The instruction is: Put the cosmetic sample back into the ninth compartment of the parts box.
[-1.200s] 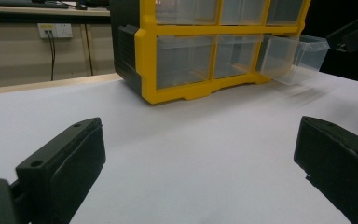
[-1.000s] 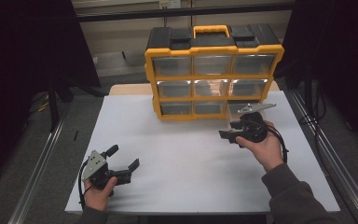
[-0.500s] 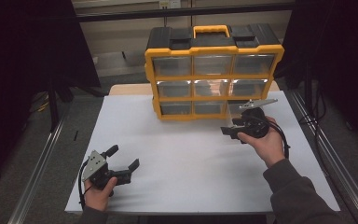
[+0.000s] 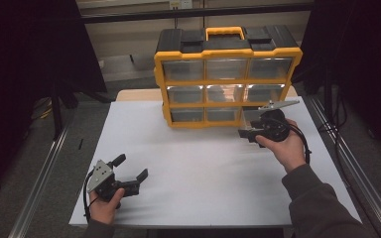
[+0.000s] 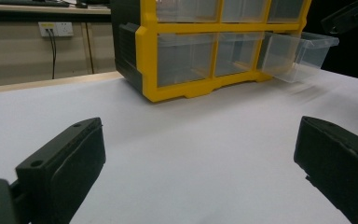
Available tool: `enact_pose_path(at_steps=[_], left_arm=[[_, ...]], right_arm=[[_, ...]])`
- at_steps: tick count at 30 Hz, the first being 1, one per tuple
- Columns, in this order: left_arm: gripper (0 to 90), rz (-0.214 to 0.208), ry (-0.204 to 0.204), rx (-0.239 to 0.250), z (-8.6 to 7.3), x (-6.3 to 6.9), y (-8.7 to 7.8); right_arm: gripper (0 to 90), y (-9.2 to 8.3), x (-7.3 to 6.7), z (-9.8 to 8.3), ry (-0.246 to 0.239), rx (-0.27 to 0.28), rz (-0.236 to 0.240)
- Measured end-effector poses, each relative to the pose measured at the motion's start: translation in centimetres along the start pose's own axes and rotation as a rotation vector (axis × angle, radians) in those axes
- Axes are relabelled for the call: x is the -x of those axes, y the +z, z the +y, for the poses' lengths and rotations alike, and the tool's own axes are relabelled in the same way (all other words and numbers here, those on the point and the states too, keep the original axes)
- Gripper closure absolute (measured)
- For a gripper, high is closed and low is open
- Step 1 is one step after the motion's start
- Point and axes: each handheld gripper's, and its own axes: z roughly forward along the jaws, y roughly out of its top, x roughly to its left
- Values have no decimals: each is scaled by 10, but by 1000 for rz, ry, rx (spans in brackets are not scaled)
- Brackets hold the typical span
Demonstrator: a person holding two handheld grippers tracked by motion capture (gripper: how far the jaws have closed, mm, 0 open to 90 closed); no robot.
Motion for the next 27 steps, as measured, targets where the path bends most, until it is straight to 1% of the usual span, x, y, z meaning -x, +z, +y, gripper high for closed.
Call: enact_pose_path(at_steps=[1, 3, 4, 5, 6, 10, 11, 15, 16, 17, 18, 20, 24, 25, 27], left_arm=[[22, -3, -2, 0, 0, 0, 0], [23, 4, 2, -1, 0, 0, -1], [22, 5, 11, -4, 0, -1, -1], [23, 5, 11, -4, 0, -1, -1], [23, -4, -4, -1, 0, 0, 0], [22, 2, -1, -2, 0, 0, 0], [22, -5, -3, -1, 0, 0, 0], [22, -5, -4, -1, 0, 0, 0], [22, -5, -4, -1, 0, 0, 0], [23, -6, -4, -1, 0, 0, 0], [22, 7, 6, -3, 0, 0, -1], [22, 1, 0, -1, 0, 0, -1], [22, 2, 0, -1, 0, 0, -1], [22, 1, 1, -1, 0, 0, -1], [23, 2, 0, 0, 0, 0, -1]], right_arm=[[400, 0, 2, 1, 5, -1, -6], [400, 0, 4, 1, 10, 1, -8], [400, 0, 5, 1, 11, 2, -9], [400, 0, 6, 1, 17, -1, -12], [400, 0, 7, 2, 13, 0, -17], [400, 0, 10, 3, 14, 1, -25], [400, 0, 11, 4, 13, 1, -27], [400, 1, 13, 6, 12, 0, -35], [400, 0, 13, 6, 19, -5, -38], [400, 1, 15, 7, 12, -2, -43], [400, 1, 16, 8, 18, -3, -46], [400, 1, 17, 8, 24, -5, -51], [400, 0, 19, 9, 34, -8, -59], [400, 1, 20, 9, 25, -1, -60], [400, 1, 20, 10, 32, -6, -65]])
